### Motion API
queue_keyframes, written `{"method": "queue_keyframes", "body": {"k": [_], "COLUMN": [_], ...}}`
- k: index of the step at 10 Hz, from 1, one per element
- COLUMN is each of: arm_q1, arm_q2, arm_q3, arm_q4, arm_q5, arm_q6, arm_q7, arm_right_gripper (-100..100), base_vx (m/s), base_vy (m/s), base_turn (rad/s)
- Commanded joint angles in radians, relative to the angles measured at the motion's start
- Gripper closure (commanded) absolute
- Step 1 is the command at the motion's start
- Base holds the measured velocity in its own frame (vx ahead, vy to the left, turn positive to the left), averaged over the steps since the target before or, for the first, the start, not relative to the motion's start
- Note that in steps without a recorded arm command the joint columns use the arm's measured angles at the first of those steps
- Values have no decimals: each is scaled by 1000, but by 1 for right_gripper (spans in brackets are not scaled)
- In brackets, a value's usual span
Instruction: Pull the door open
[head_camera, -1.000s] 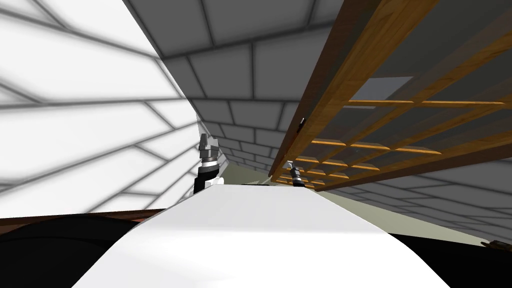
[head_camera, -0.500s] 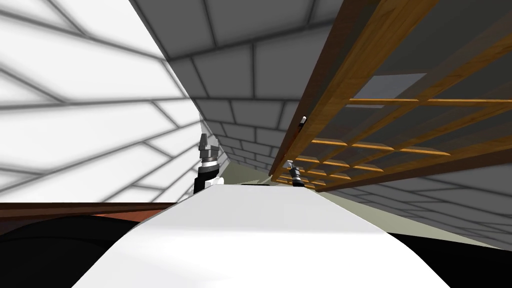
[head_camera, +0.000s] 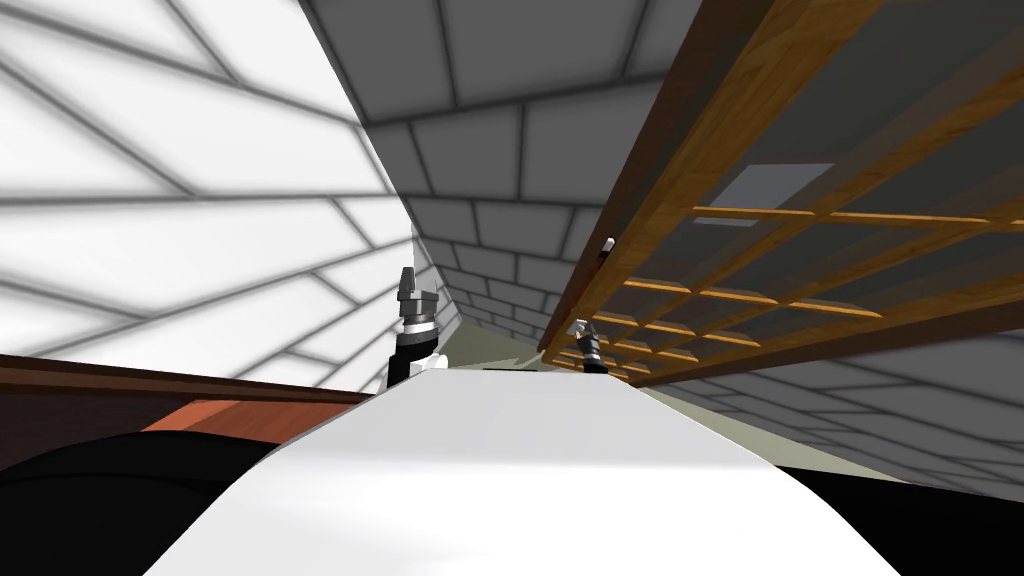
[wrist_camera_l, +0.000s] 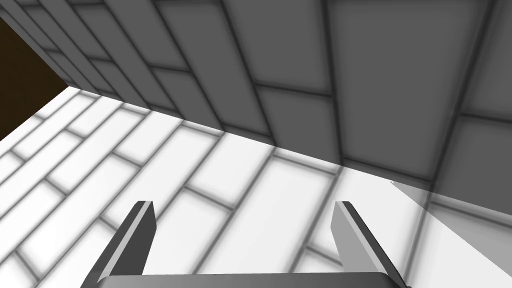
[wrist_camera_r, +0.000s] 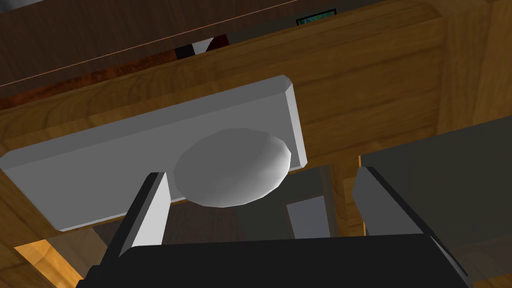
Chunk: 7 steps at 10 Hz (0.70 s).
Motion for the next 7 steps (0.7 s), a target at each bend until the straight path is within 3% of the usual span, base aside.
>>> {"method": "queue_keyframes", "body": {"k": [1, 7], "arm_q1": [-4, -12], "arm_q2": [6, 22], "arm_q3": [7, 26], "arm_q4": [-1, -15], "arm_q5": [-18, -77], "arm_q6": [4, 19], "arm_q7": [-50, -200], "arm_right_gripper": [-100, -100], "base_vx": [-80, -59], "base_vy": [17, -13], "base_turn": [40, 36]}}
